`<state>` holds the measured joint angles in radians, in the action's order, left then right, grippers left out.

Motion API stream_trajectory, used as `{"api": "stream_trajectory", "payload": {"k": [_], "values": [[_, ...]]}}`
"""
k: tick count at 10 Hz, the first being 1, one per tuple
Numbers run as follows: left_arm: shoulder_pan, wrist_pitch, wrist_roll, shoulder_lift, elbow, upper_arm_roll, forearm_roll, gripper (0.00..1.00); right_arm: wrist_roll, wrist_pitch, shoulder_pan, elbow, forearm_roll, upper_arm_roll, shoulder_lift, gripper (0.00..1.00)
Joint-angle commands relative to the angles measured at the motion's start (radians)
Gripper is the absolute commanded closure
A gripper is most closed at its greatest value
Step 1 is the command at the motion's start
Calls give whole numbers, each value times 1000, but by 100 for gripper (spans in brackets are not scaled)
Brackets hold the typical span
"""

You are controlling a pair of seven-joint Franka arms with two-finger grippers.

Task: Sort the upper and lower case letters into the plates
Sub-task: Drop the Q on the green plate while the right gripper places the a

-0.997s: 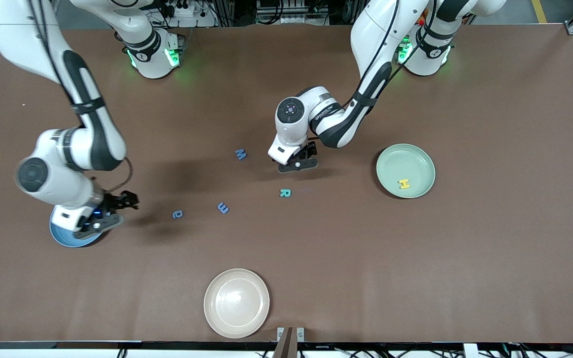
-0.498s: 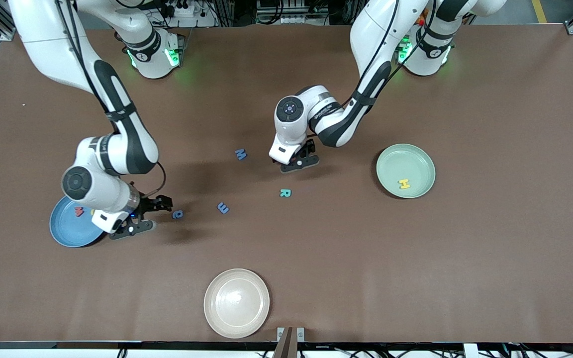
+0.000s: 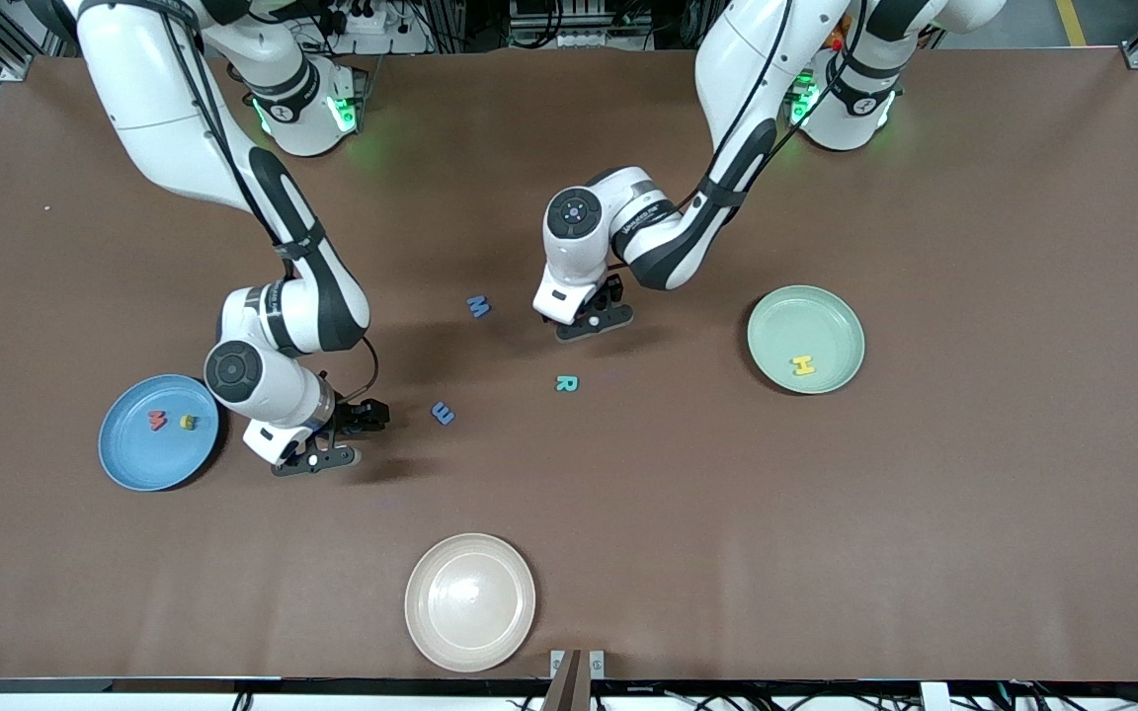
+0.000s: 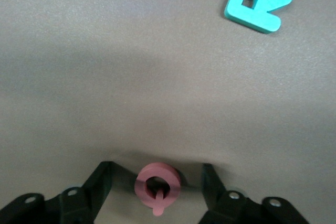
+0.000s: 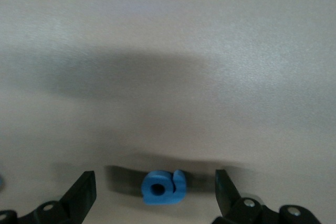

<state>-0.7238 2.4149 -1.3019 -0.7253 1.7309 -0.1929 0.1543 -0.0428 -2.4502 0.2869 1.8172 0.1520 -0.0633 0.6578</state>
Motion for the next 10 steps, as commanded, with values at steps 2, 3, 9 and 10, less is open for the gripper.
{"api": "stream_trajectory", "payload": {"k": [2,3,9,10], "values": [[1,7,-17,13,25,-3,10,37,14,11,0,-18,12,-6,9,0],[1,7,-14,12,25,-3,11,47,24,11,2,-18,12,-6,9,0],[6,6,6,17,25,-3,13,68,49,10,11,4,-25,-6,3,100],[30,-3,68,36,25,-3,11,68,43,16,6,2,-34,-6,-3,100]]}}
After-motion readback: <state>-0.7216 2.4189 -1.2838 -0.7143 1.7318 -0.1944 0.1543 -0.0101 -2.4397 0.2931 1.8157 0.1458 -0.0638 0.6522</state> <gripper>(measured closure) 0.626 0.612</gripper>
